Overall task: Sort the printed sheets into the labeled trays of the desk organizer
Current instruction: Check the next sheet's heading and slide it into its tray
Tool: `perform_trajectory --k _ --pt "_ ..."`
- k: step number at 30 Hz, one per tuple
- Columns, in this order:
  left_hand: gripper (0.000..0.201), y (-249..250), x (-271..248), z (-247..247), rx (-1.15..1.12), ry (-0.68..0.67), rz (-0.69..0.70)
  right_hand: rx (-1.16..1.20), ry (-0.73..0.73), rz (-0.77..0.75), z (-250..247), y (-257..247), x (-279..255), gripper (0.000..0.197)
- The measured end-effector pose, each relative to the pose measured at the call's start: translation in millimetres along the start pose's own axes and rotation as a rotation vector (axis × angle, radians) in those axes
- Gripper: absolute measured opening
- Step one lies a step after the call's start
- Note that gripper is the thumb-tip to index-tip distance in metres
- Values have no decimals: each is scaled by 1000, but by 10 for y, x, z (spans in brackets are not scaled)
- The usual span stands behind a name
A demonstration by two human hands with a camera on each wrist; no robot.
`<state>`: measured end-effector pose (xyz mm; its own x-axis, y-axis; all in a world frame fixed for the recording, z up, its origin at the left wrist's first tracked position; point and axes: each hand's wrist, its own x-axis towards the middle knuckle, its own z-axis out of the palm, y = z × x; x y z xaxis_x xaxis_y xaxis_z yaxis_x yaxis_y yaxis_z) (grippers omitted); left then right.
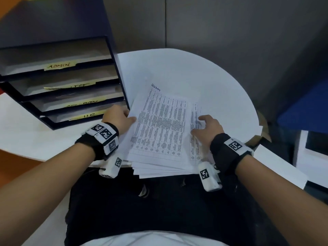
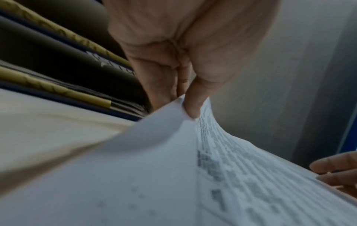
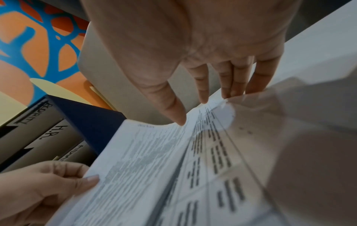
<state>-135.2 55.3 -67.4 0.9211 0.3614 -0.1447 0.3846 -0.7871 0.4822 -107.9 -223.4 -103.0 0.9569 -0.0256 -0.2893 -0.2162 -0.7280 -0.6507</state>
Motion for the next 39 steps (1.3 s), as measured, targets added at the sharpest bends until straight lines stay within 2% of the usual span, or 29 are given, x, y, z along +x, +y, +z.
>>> perform_trajectory --k 5,8,11,13,16,18,19,23,25,27,31,34,35,38,39 --pt "11 -36 -57 -186 -246 30 13 24 67 -43 25 -46 -54 63" --pt "8 -46 -112 -249 -419 -13 41 239 49 -72 16 -116 -93 68" --pt "6 -63 -138 -271 -577 -39 20 458 -17 -35 8 -225 -152 62" --pt "7 -54 -153 -272 -651 -54 9 512 -38 -46 21 -276 -181 55" --pt "3 -1 -203 -296 -698 -81 2 592 -48 -108 49 -350 -237 27" --pt "4 9 -236 -316 -715 -115 -12 658 -41 -145 54 -429 -289 14" --pt "6 5 -255 -324 -722 -135 -26 686 -56 -158 65 -465 -304 16" --pt "4 -98 -399 -389 -705 -174 -70 664 -125 -217 162 -547 -369 44" --pt "10 -213 -481 -451 -700 -181 -83 561 -178 -243 180 -612 -437 58" --pt "14 -341 -567 -534 -696 -179 -100 418 -199 -246 178 -695 -506 64" --pt "13 -570 -752 -709 -764 -193 -144 345 -247 -193 243 -889 -589 65" --pt "14 -730 -895 -823 -759 -192 -181 324 -290 -162 362 -1051 -659 29" --pt "14 -767 -944 -863 -741 -187 -195 308 -299 -166 399 -1104 -684 31" --pt "11 -857 -996 -1007 -698 -144 -276 334 -342 -153 481 -1272 -762 76" --pt "20 -880 -1005 -1065 -705 -143 -300 361 -353 -157 494 -1325 -791 76"
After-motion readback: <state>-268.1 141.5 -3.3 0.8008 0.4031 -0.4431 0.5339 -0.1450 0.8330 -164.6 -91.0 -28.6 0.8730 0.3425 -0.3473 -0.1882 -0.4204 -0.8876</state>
